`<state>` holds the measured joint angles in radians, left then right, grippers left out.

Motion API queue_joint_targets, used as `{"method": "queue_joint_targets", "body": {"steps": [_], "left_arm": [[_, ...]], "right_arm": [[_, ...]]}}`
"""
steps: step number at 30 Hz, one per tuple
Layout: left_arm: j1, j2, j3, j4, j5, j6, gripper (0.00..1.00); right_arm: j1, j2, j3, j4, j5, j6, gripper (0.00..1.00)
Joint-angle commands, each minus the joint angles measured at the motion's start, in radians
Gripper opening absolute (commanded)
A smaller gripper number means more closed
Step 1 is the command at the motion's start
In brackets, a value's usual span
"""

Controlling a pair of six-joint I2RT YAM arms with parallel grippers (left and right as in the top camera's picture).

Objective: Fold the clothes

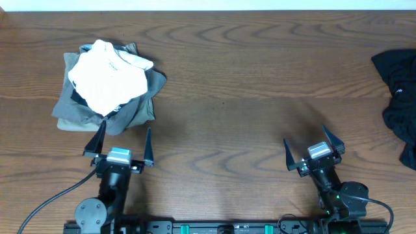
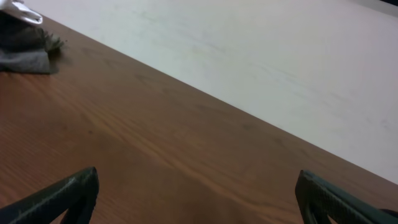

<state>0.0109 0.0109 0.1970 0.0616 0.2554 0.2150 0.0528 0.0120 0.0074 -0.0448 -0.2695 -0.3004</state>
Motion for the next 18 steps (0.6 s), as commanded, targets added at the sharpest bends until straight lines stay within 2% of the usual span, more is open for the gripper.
{"method": "queue_joint_targets", "body": {"steps": [1, 11, 18], "left_arm": [[-0.004, -0.009, -0.064, 0.071, -0.003, 0.013, 0.98], [-0.024, -0.009, -0.192, 0.105, -0.034, 0.013, 0.98], [-0.024, -0.009, -0.193, -0.046, -0.04, 0.013, 0.98]], "right_arm": [[-0.008, -0.005, -0.002, -0.004, -0.004, -0.007, 0.99], [-0.008, -0.005, -0.002, -0.004, -0.004, -0.007, 0.99], [-0.008, -0.005, -0.002, -0.004, -0.004, -0.007, 0.99]]}}
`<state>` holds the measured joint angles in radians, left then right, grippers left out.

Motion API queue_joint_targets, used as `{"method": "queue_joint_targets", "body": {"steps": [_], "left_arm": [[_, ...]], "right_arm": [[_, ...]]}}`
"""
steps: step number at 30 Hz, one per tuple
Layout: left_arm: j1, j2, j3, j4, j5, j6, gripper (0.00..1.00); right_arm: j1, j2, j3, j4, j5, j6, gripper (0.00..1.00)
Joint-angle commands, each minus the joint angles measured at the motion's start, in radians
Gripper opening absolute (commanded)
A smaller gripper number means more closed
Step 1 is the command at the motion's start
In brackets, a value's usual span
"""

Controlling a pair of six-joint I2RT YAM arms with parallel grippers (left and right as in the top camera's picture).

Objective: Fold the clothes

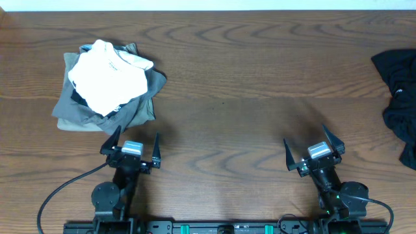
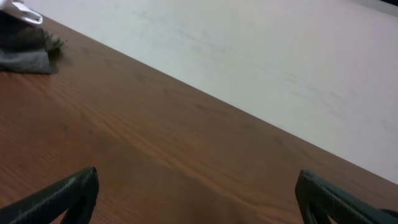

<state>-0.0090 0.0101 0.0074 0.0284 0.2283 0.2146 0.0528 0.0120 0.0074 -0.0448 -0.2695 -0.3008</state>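
A stack of folded clothes (image 1: pixel 107 88) lies at the table's left, grey garments below and a white one on top; its grey edge (image 2: pixel 25 53) shows at the far left of the right wrist view. A crumpled dark garment (image 1: pixel 400 97) lies at the right edge of the table. My left gripper (image 1: pixel 135 142) stands open just below the stack, holding nothing. My right gripper (image 1: pixel 314 143) is open near the front right, empty, with bare wood between its fingertips (image 2: pixel 74 190).
The wooden table (image 1: pixel 247 78) stretches between the stack and the dark garment. A pale wall (image 2: pixel 261 56) lies beyond the table's far edge. Cables and arm bases (image 1: pixel 227 227) run along the front edge.
My left gripper has shifted a little to the right and its jaws stand somewhat narrower, still open. The right arm, the stack and the dark garment have not moved.
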Motion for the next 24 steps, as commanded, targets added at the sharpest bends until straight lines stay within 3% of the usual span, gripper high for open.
{"method": "queue_joint_targets", "body": {"steps": [1, 24], "left_arm": [[-0.004, -0.008, -0.003, -0.024, -0.013, 0.013, 0.98], [-0.004, 0.0, -0.003, -0.077, -0.013, 0.013, 0.98]], "right_arm": [[-0.008, -0.005, -0.002, -0.004, -0.004, -0.007, 0.99], [-0.008, -0.005, -0.002, -0.004, -0.004, -0.007, 0.99]]}}
